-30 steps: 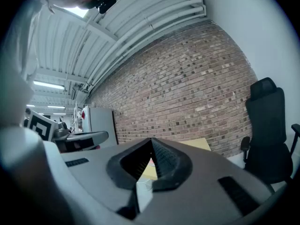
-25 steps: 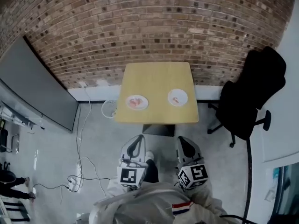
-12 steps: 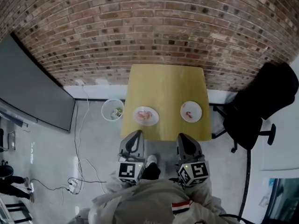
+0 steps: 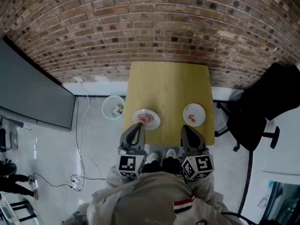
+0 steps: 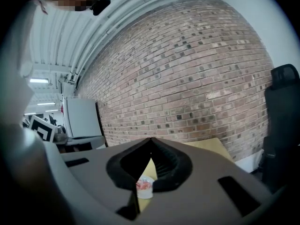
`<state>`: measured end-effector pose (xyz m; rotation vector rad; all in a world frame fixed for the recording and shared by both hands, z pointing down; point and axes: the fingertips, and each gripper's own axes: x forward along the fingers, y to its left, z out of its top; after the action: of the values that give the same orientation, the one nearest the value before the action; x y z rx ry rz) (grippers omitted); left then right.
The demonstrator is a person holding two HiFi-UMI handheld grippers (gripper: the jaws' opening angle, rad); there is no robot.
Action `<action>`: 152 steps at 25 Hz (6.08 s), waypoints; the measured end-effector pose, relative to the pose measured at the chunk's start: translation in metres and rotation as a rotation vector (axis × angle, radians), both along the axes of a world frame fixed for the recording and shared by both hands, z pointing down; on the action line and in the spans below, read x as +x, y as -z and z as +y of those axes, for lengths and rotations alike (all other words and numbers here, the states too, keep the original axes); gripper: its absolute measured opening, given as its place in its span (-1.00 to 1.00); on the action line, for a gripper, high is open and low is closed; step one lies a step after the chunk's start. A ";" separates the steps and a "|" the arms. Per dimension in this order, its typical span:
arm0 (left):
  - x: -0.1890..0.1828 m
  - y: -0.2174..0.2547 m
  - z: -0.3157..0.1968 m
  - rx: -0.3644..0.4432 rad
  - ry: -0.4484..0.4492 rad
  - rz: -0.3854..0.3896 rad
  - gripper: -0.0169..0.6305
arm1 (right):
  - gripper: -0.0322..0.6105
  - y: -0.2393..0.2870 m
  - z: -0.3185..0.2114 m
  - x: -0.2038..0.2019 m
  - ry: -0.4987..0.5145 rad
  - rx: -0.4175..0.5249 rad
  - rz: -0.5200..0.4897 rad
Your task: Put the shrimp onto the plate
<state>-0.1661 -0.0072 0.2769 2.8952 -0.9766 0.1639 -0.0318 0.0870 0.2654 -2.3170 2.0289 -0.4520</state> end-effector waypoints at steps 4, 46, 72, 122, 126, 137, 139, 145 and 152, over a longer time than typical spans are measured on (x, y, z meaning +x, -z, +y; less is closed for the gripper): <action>0.015 0.001 -0.008 0.008 0.044 -0.011 -0.91 | -0.83 0.000 -0.013 0.021 0.040 0.009 -0.002; 0.062 -0.243 -0.051 -0.428 -0.036 -0.460 -0.50 | -0.83 -0.107 -0.036 0.092 0.052 -0.145 -0.044; 0.070 -0.315 -0.063 -0.543 0.057 -0.635 -0.31 | -0.83 -0.122 -0.039 0.105 -0.008 -0.204 -0.062; 0.191 -0.246 -0.018 -0.327 -0.110 -0.592 -0.48 | -0.83 -0.120 0.061 0.185 -0.255 -0.167 -0.129; 0.238 -0.249 0.013 -0.308 -0.219 -0.586 -0.48 | -0.83 -0.122 0.089 0.211 -0.315 -0.178 -0.126; 0.337 -0.282 0.084 -0.325 -0.408 -0.645 -0.47 | -0.83 -0.125 0.166 0.279 -0.488 -0.207 -0.134; 0.343 -0.290 0.094 -0.339 -0.422 -0.656 -0.47 | -0.83 -0.129 0.178 0.284 -0.506 -0.215 -0.142; 0.351 -0.304 0.107 -0.373 -0.433 -0.674 -0.47 | -0.83 -0.139 0.195 0.291 -0.542 -0.236 -0.173; 0.353 -0.312 0.104 -0.372 -0.405 -0.702 -0.47 | -0.83 -0.142 0.190 0.295 -0.528 -0.226 -0.181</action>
<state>0.1867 0.0968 0.5886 2.6488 -0.3185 1.2940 0.2634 0.2767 0.4071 -2.6835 1.2713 -0.8458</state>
